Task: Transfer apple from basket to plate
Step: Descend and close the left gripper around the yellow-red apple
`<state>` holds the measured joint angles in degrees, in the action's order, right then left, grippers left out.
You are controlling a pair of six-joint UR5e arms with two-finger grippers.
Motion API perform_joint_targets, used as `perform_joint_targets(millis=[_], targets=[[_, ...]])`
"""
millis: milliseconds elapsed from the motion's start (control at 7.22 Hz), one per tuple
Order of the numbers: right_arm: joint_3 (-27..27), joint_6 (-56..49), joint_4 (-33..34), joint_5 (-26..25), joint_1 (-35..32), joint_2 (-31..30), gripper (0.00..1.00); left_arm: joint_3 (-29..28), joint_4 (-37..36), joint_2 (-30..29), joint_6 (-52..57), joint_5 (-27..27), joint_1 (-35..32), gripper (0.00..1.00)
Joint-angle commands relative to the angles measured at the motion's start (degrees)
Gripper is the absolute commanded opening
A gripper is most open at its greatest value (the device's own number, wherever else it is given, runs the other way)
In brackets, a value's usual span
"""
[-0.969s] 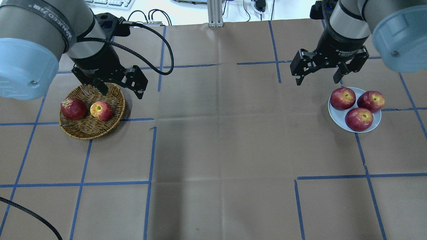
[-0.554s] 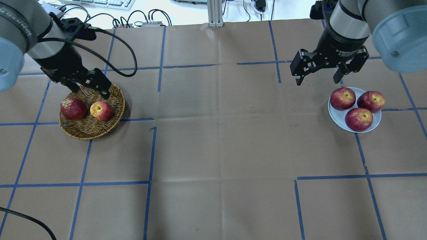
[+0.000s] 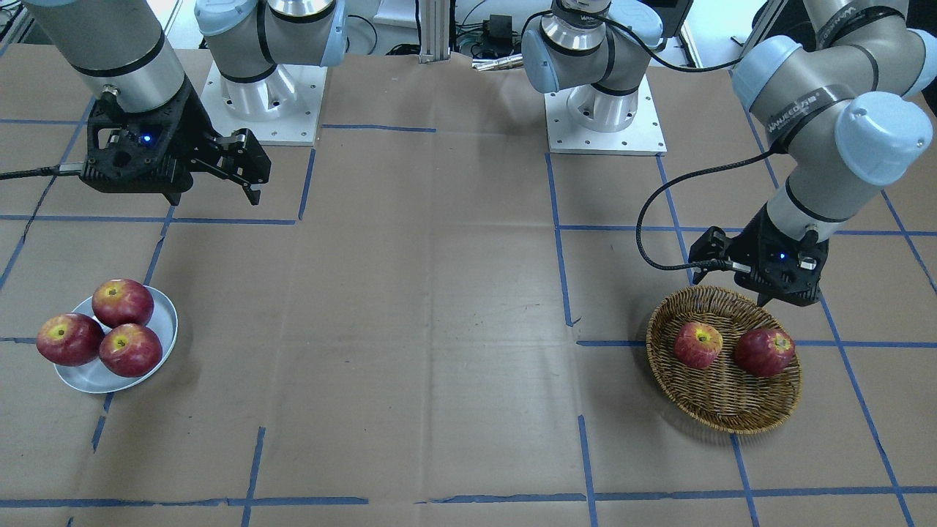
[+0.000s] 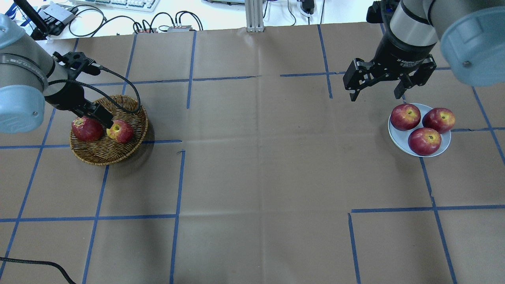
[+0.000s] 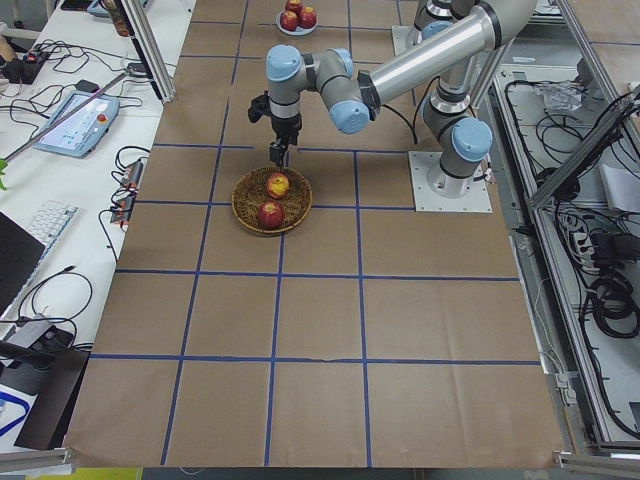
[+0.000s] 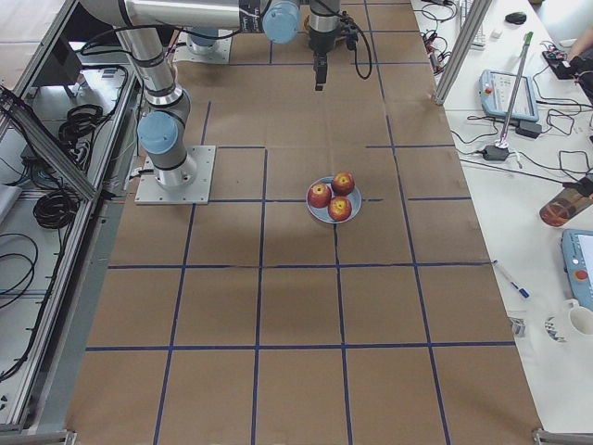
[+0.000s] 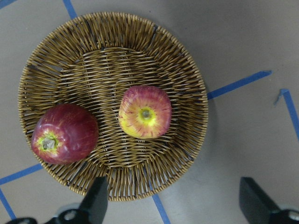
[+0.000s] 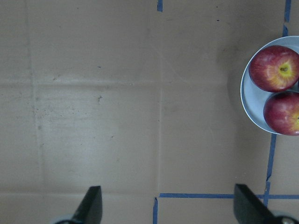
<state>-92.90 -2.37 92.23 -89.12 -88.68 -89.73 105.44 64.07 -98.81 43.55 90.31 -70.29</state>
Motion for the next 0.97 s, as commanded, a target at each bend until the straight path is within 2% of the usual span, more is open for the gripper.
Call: perform_joint_targets(millis=[0,554,831], targets=[[0.0,0.0,0.1,0.0,0.0,0.0,1.0,0.3,-6.2,-5.4,4.0,-0.1,0.4,0.99],[0.0,0.0,0.0,0.0,0.0,0.0,1.0,1.3,-6.9,-8.1,4.0,0.0,0.4,0.99],[0.0,0.0,0.0,0.0,0.0,0.0,1.0,0.8,-7.3,-11.5,4.3,-0.1,0.4,0.99]])
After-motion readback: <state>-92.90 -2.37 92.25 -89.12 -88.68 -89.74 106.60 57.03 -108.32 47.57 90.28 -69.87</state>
